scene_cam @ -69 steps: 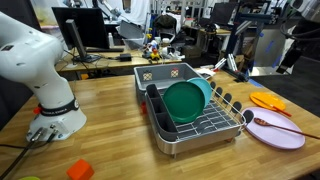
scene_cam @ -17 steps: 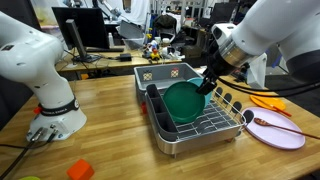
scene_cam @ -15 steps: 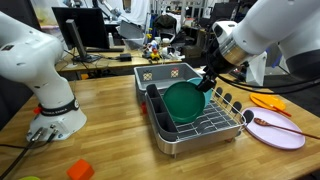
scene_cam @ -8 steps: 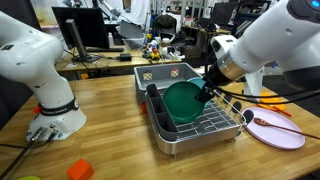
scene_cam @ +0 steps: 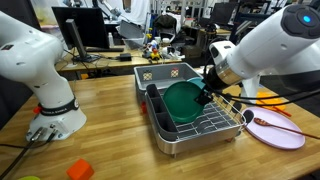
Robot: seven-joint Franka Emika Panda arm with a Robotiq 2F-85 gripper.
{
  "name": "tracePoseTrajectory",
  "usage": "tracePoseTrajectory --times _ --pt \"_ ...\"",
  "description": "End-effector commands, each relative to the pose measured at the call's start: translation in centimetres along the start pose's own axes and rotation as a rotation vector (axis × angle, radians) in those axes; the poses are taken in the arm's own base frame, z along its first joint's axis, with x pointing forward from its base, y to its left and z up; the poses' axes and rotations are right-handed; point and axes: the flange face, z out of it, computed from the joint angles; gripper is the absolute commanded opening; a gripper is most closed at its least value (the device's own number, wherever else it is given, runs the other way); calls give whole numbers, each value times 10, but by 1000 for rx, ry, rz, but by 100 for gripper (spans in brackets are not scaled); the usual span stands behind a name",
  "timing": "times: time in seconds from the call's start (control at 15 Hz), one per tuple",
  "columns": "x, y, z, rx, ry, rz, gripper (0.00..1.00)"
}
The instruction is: Take the green plate out of the dish rack
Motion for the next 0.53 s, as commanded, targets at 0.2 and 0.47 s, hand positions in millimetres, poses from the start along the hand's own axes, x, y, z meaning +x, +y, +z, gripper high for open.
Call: tracePoseTrajectory --times 0.2,0.47 --pt "1 -6 11 -23 4 -11 71" --pt "5 -7 8 -32 18 -19 47"
